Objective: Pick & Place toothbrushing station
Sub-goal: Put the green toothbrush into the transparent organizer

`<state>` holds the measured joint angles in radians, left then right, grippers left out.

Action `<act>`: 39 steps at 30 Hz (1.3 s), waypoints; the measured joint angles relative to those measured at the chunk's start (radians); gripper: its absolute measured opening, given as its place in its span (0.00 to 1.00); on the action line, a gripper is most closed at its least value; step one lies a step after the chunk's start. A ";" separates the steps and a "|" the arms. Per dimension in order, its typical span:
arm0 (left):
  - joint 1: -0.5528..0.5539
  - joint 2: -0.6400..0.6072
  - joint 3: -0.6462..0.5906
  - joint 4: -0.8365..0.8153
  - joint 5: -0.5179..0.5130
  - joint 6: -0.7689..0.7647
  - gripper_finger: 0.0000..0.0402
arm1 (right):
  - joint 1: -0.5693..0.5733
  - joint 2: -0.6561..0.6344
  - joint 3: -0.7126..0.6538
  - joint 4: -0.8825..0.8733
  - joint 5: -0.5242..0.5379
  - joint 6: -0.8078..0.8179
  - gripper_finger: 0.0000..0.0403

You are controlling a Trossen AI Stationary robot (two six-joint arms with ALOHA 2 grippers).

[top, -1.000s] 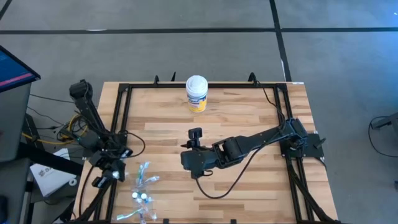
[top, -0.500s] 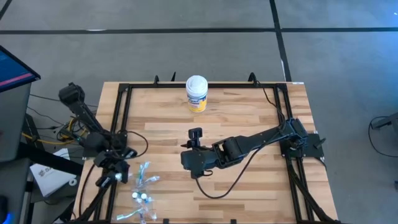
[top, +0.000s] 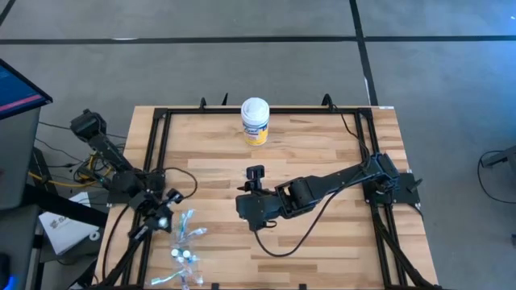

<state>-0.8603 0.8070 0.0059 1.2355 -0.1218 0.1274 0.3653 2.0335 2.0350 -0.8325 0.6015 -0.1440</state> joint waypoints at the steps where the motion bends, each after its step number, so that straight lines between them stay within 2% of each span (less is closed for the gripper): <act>1: -0.020 -0.006 0.000 -0.012 -0.002 0.015 0.01 | 0.000 0.000 0.000 0.001 0.000 0.004 0.32; 8: -0.110 -0.005 0.000 -0.046 -0.084 0.056 0.01 | 0.001 0.000 0.000 0.002 0.000 0.022 0.32; 26: -0.110 -0.006 0.000 -0.050 -0.096 0.048 0.05 | 0.001 0.000 0.000 0.002 0.000 0.014 0.32; 39: -0.110 -0.006 0.000 -0.082 -0.119 0.046 0.20 | 0.001 0.000 0.000 0.002 0.000 0.014 0.32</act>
<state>-0.9703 0.8009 0.0059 1.1531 -0.2410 0.1731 0.3660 2.0331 2.0350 -0.8307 0.6014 -0.1303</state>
